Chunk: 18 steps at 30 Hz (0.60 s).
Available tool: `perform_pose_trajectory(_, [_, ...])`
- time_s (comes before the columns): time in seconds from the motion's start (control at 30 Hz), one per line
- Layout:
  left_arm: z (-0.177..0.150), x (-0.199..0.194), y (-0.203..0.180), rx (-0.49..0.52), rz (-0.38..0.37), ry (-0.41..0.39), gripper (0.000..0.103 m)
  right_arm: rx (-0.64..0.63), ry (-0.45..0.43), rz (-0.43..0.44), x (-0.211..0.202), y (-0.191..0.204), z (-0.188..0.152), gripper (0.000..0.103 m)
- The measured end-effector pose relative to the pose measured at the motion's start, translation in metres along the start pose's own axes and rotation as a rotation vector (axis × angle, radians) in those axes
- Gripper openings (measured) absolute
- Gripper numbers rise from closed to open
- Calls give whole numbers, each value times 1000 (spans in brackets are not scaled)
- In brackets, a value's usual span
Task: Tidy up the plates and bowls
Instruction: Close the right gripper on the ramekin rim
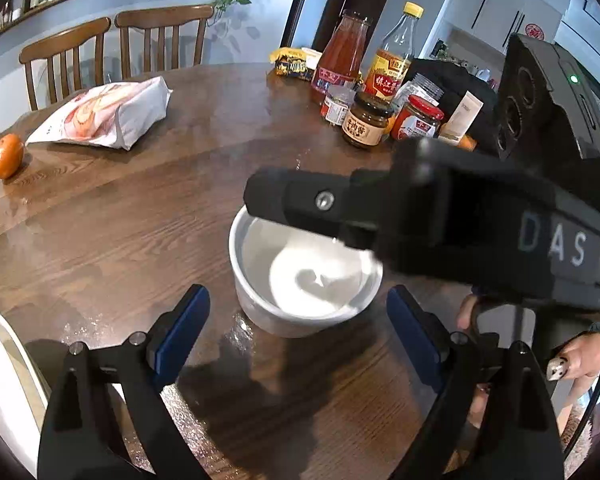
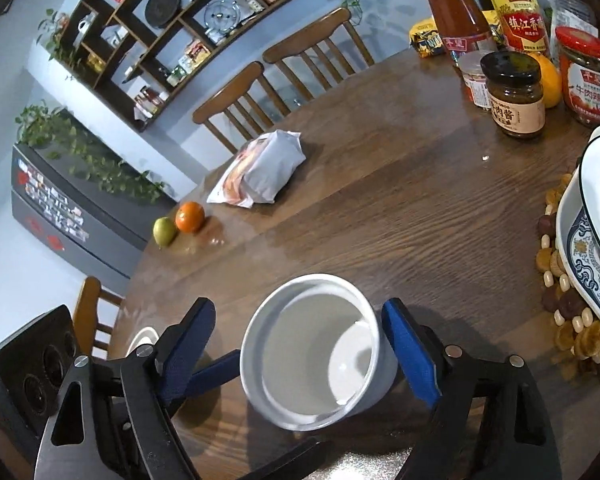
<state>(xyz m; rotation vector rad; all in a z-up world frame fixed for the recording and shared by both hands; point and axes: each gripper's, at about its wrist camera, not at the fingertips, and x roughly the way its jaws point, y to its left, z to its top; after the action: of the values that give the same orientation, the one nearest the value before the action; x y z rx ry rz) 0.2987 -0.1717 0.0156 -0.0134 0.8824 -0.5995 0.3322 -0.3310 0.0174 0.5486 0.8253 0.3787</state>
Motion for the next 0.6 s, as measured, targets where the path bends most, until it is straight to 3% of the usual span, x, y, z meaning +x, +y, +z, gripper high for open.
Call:
perform_pose_trajectory(0.3, [-1, 5, 4, -8, 4, 23, 88, -105, 7, -94, 5, 15, -5, 87])
perform_pose_trajectory(0.43, [-1, 5, 4, -8, -2, 30, 88, -94, 3, -93, 4, 15, -5, 87])
perform_pose_trajectory(0.6, [1, -1, 5, -14, -14, 29, 84, -82, 39, -12, 7, 18, -7, 87])
